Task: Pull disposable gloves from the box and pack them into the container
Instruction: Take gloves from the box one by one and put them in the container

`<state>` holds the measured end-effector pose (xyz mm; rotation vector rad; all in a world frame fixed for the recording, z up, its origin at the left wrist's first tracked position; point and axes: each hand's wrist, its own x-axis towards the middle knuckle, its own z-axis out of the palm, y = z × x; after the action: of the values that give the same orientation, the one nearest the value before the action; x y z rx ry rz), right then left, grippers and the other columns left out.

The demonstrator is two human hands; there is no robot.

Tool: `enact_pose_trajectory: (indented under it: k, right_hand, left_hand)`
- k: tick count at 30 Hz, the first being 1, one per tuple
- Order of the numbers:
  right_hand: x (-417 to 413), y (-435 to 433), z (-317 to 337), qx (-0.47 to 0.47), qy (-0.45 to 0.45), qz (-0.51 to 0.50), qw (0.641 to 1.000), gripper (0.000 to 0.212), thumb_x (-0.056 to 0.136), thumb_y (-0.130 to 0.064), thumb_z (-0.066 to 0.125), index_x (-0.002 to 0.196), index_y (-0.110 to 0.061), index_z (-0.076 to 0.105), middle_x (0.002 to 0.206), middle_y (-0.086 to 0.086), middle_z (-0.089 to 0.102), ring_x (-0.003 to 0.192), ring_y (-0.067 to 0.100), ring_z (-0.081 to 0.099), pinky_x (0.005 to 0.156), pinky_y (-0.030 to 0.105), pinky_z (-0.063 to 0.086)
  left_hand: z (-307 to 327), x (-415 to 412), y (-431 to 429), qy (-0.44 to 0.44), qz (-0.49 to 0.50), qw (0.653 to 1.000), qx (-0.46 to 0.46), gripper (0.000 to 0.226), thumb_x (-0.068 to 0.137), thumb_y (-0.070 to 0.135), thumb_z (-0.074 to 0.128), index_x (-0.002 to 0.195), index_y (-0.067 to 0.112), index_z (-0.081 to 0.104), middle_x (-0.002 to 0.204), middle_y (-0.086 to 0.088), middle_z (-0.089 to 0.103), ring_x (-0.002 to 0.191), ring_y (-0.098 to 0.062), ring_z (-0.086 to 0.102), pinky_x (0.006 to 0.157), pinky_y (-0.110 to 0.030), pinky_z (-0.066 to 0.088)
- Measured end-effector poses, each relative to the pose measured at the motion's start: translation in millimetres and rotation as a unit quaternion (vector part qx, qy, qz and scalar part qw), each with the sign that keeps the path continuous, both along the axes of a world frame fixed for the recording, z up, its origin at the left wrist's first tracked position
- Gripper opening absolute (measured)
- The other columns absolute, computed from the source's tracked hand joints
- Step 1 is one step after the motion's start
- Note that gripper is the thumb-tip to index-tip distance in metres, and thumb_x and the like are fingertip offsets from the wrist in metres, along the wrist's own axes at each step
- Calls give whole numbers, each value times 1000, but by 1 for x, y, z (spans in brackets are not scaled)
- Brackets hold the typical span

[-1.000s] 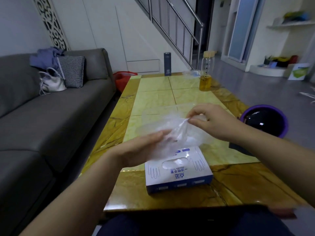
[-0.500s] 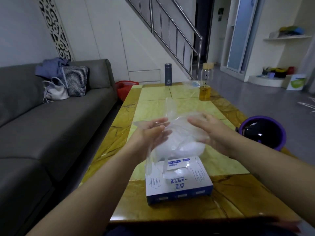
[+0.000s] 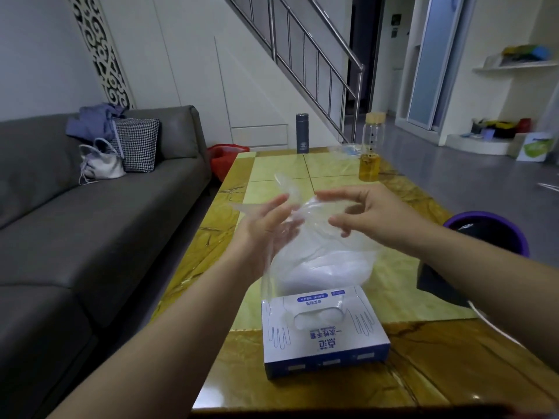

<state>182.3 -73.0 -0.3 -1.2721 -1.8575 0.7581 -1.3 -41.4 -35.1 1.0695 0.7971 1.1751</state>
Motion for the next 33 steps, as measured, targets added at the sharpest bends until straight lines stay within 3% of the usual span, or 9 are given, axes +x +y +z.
enact_pose_trajectory:
  k: [4, 8, 12, 15, 19, 24, 26, 28, 33]
  right_hand:
    - [17, 15, 10, -22, -48, -12, 999, 68, 85, -15, 68, 142, -35, 39, 121, 4, 65, 78, -4, 66, 96, 22, 38]
    - [33, 42, 4, -61, -74, -16, 995, 83, 81, -16, 72, 149, -28, 27, 151, -13, 30, 62, -3, 61, 69, 6, 44]
    - [44, 71, -21, -135, -115, -28, 984, 89, 82, -11, 72, 152, -26, 19, 154, -5, 28, 66, 4, 61, 72, 18, 48]
    - [45, 90, -39, -171, -161, -22, 972, 94, 81, -13, 73, 153, -27, 14, 157, -3, 20, 74, 10, 62, 76, 23, 51]
    - [39, 106, -54, -206, -230, -18, 951, 96, 80, -16, 74, 153, -27, 11, 144, 4, 42, 81, 13, 64, 83, 29, 54]
    - [23, 111, -61, -209, -439, -53, 872, 86, 83, -28, 72, 150, -17, 20, 146, 13, 39, 104, 21, 62, 86, 31, 51]
    - [16, 109, -61, -94, -550, -101, 823, 77, 84, -34, 69, 147, -23, 27, 157, 14, 11, 129, 30, 42, 99, 39, 41]
    - [11, 110, -61, 37, -598, -119, 792, 59, 86, -35, 66, 139, -26, 41, 154, 12, 20, 133, 30, 32, 103, 43, 33]
    - [8, 126, -83, -131, -477, 37, 868, 67, 84, -27, 71, 142, -24, 39, 134, 2, 50, 112, 23, 55, 90, 35, 50]
  left_hand:
    - [5, -12, 14, 25, 25, 999, -33, 33, 93, 4, 54, 122, 19, 55, 96, 0, 69, 81, -8, 67, 72, -16, 51]
    - [-3, -35, 41, 115, 161, 978, -63, 35, 93, 1, 52, 125, 15, 57, 110, -1, 66, 100, -14, 60, 91, -29, 48]
    - [-6, -48, 56, 312, 356, 861, 186, 42, 90, 2, 50, 127, 21, 55, 122, 3, 55, 110, -12, 54, 94, -26, 44]
    - [0, -24, 60, 479, 199, 745, 419, 36, 91, 10, 56, 123, 25, 60, 123, 5, 54, 115, -11, 50, 103, -30, 40]
    - [-23, 15, 76, 708, -135, 627, 297, 47, 93, 39, 55, 138, 33, 45, 148, 7, 39, 134, -14, 38, 110, -33, 30]
    - [-42, 30, 107, 733, -237, 610, 185, 47, 93, 38, 56, 138, 29, 47, 146, 4, 43, 129, -17, 44, 105, -29, 32]
    - [-44, 34, 112, 738, -256, 598, 180, 48, 92, 39, 57, 139, 29, 47, 147, 5, 42, 130, -17, 43, 105, -27, 31]
    - [-48, 38, 116, 743, -274, 585, 177, 48, 93, 38, 55, 140, 31, 45, 148, 6, 41, 131, -16, 42, 106, -27, 30]
    - [-61, 50, 121, 753, -321, 553, 159, 47, 97, 26, 49, 143, 32, 39, 150, 2, 37, 132, -18, 40, 105, -28, 31]
